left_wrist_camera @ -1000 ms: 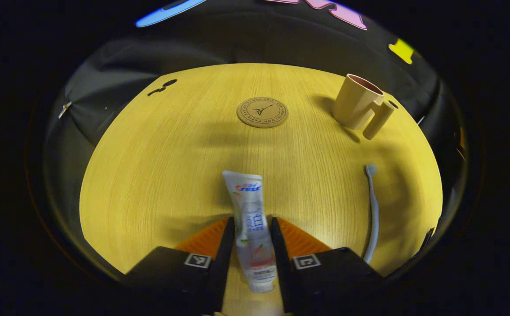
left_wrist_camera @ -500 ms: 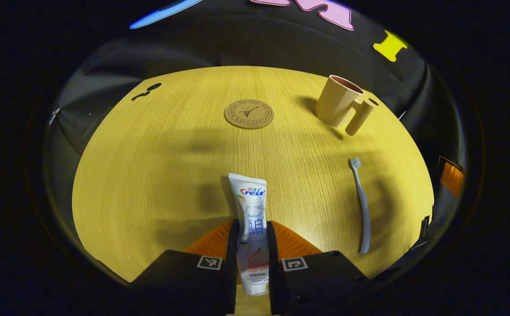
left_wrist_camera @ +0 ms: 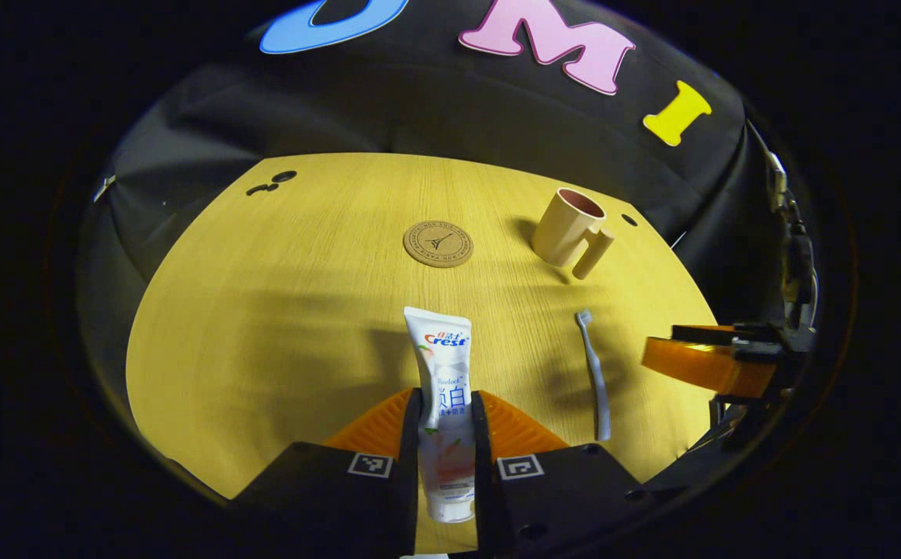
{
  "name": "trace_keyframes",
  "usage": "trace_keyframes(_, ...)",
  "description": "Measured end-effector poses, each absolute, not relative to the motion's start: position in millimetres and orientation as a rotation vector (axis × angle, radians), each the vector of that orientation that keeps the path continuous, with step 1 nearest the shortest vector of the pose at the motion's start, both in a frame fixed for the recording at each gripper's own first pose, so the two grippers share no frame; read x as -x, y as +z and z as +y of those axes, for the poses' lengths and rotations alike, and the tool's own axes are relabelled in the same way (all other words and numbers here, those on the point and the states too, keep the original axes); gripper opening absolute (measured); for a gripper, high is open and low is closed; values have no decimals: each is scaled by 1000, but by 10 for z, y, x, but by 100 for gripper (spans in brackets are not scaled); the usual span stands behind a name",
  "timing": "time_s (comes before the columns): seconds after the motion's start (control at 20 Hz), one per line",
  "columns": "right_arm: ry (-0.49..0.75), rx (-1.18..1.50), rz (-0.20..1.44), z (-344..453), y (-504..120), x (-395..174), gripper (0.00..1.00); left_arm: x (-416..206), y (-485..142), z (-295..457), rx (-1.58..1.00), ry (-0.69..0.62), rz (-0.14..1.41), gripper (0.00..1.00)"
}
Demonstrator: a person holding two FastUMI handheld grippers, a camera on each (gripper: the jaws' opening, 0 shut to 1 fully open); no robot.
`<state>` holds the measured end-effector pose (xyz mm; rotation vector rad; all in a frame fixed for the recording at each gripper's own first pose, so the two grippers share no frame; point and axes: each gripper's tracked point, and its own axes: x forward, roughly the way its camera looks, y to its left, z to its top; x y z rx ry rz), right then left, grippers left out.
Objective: Put the toothbrush and toothpaste on the desktop into the cup, then pick up the cup and place it on the coaster on the desktop.
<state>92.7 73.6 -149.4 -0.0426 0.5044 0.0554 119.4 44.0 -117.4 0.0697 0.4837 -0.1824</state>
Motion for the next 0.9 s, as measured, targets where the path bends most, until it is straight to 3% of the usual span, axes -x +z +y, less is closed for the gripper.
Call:
trace_keyframes(0.25, 2, 57, 617, 783, -1923, -1079, 99, -1035, -1204, 703, -58, -174, 469, 34)
trace_keyframes(0.4, -19, 38, 672, 798, -2109, -1098, 83, -963, -1235, 827, -66, -158, 466, 35)
trace_keyframes(0.65, -54, 21, 695, 809, -2236, -1180, 74, -877, -1213, 862, -51, -160, 456, 35)
trace_keyframes(0.75, -78, 25, 700, 775, -2239, -1192, 65, -857, -1214, 830, -56, -169, 458, 35)
trace_keyframes(0.8, -97, 39, 701, 732, -2240, -1186, 58, -854, -1222, 810, -64, -174, 457, 30)
trace_keyframes(0.9, -125, 61, 692, 659, -2224, -1196, 33, -837, -1218, 754, -79, -187, 454, 34)
